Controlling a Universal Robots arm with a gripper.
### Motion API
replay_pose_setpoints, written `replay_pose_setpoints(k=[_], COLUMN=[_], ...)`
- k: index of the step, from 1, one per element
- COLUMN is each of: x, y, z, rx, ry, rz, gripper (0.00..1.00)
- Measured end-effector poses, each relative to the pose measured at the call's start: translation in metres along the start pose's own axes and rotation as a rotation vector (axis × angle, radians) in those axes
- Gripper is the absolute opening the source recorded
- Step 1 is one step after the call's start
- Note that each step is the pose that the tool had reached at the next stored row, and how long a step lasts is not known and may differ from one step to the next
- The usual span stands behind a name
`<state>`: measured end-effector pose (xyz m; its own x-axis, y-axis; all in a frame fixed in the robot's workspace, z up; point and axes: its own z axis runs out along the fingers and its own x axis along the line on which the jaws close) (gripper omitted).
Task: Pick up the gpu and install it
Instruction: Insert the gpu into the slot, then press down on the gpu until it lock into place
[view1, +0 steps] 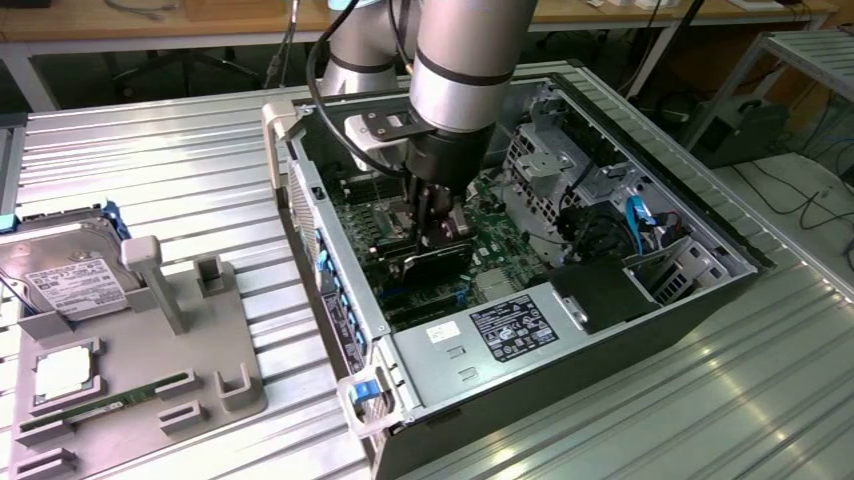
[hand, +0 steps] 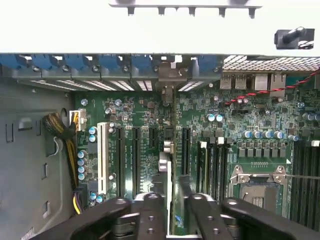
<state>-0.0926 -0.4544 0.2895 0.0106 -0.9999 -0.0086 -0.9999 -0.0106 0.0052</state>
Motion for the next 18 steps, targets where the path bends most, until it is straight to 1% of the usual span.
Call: replay_pose_setpoints(k=[2,3,4,13,14,18], x=[0.0,0.0,0.0,0.0,0.0,0.0], y=[0.0,0.0,0.0,0.0005,0.0052,0.0193], z=[0.0,0.0,0.0,-0.0001,0.0,0.0002], rx=[0.0,0.0,0.0,-0.0001,0.0,0.0], ry=[0.0001,0.0,0.0,0.0001,0.0001,0.0], rz=[0.0,0.0,0.0,0.0,0.0,0.0], gripper=[0.15,0.15,0.11,0.11,0.11,0.11])
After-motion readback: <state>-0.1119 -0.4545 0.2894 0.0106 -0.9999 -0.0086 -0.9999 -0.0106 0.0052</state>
